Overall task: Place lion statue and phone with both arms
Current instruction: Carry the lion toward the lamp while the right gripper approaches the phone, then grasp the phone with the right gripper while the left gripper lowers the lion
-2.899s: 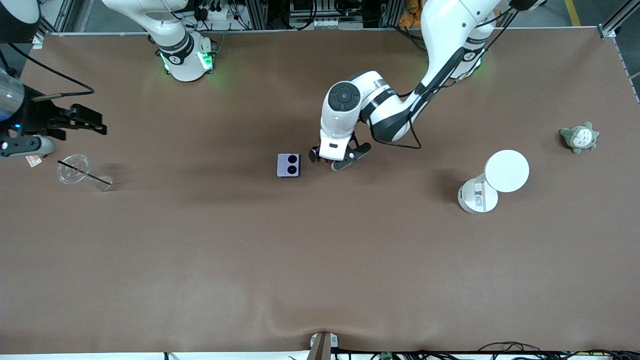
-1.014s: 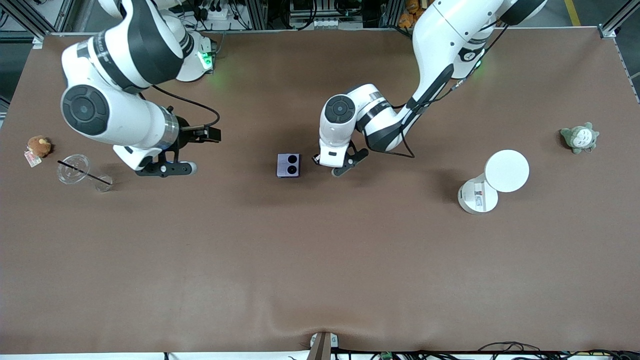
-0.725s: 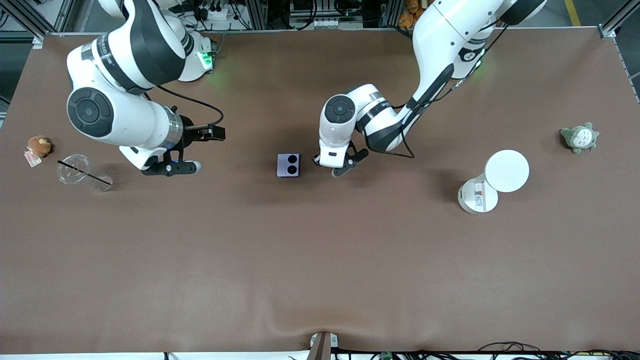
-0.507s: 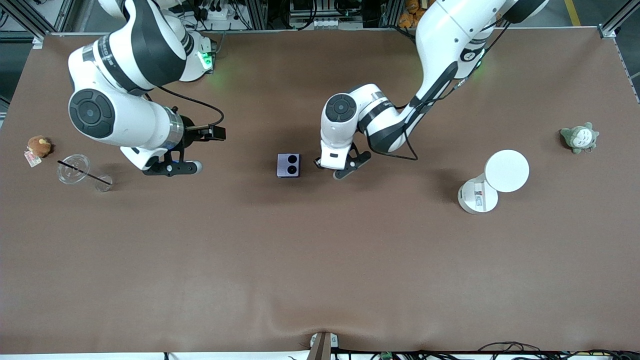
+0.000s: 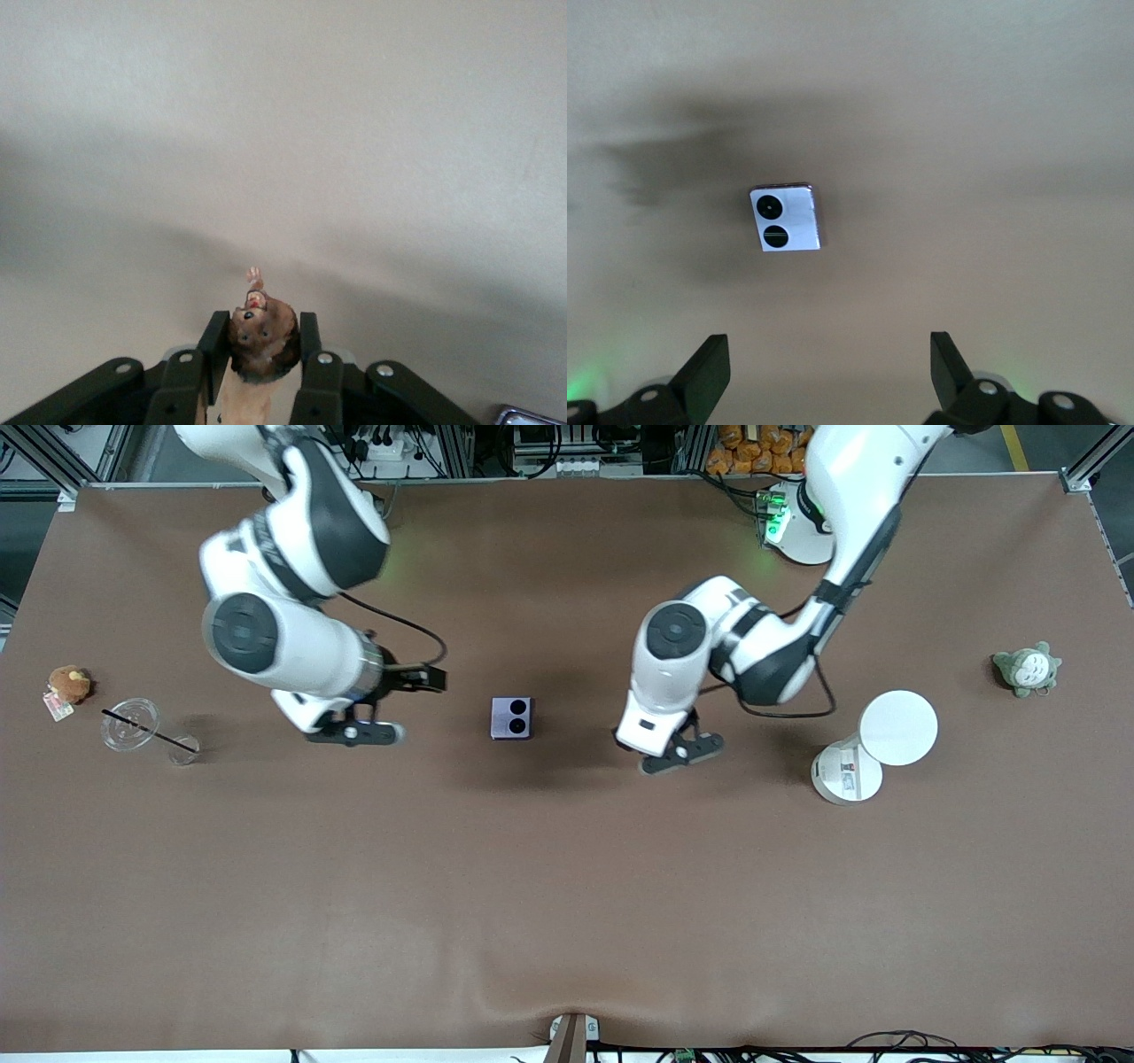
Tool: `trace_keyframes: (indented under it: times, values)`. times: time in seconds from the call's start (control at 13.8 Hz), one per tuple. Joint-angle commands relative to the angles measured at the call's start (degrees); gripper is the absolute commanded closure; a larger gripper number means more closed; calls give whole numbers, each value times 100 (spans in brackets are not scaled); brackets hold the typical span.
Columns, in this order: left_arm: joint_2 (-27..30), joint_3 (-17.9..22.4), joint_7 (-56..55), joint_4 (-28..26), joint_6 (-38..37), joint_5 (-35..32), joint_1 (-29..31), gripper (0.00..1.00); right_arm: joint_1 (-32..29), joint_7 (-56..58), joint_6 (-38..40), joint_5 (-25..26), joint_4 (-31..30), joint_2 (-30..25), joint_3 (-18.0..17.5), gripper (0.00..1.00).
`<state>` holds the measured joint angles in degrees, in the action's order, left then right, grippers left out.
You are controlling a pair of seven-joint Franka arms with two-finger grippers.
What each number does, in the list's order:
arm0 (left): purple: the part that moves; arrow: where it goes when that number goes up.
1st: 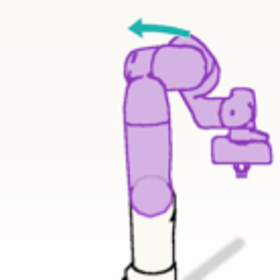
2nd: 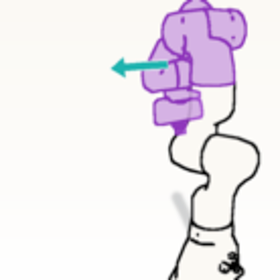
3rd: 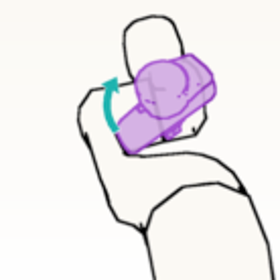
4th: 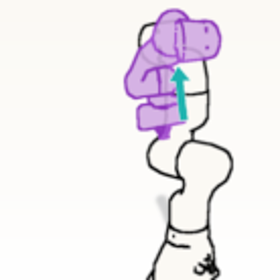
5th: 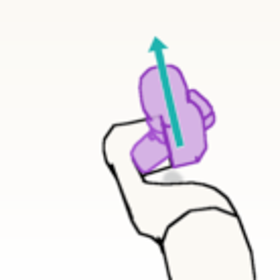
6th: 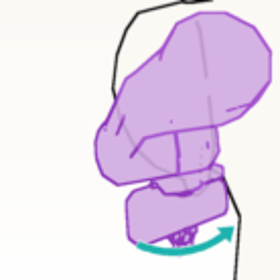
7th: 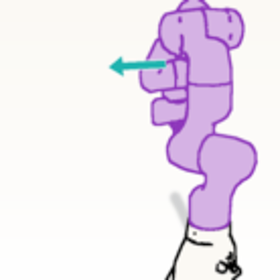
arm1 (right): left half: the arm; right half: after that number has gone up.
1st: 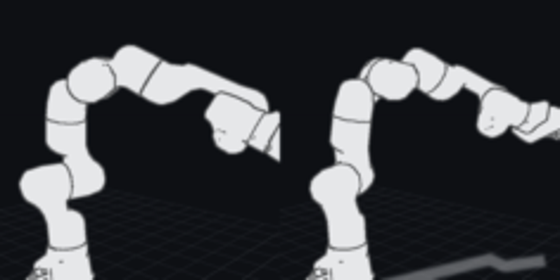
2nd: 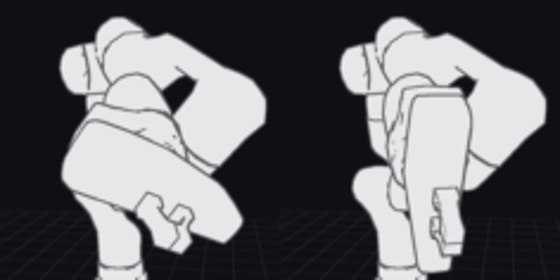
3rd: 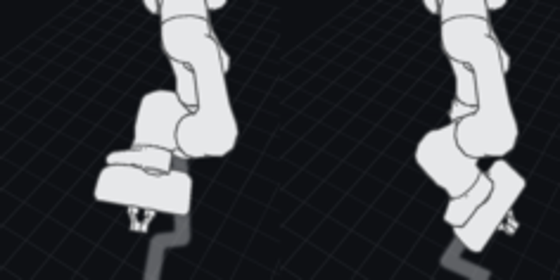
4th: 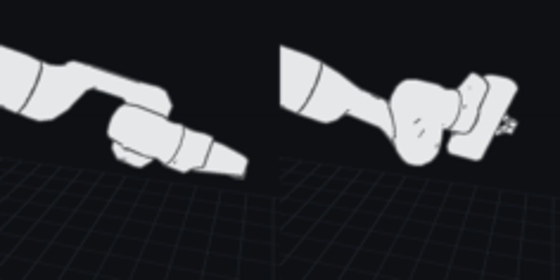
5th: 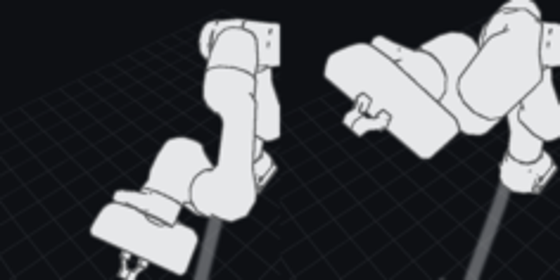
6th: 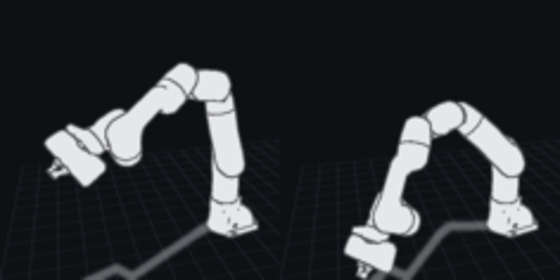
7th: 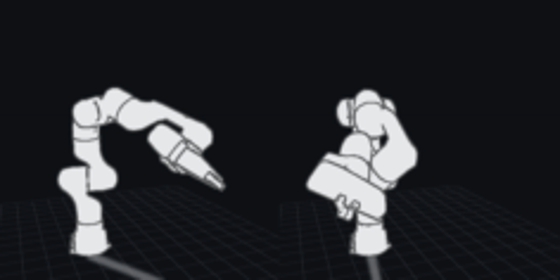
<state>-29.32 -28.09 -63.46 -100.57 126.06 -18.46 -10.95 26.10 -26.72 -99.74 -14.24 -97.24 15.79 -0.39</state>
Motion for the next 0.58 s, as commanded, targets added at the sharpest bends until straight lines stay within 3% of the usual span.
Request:
trace_keyframes:
  times: [0.0,0.22,0.51]
  values:
    - [93,-196,928,-41,-46,193,434,100,342,-281,-299,-61,30,353,48,0]
    - [129,-504,1983,-85,-63,237,1155,100,650,-377,-650,-52,-22,705,48,0]
    - [94,-496,3433,-121,-397,228,1849,100,1010,-395,-1887,-35,-566,1021,48,0]
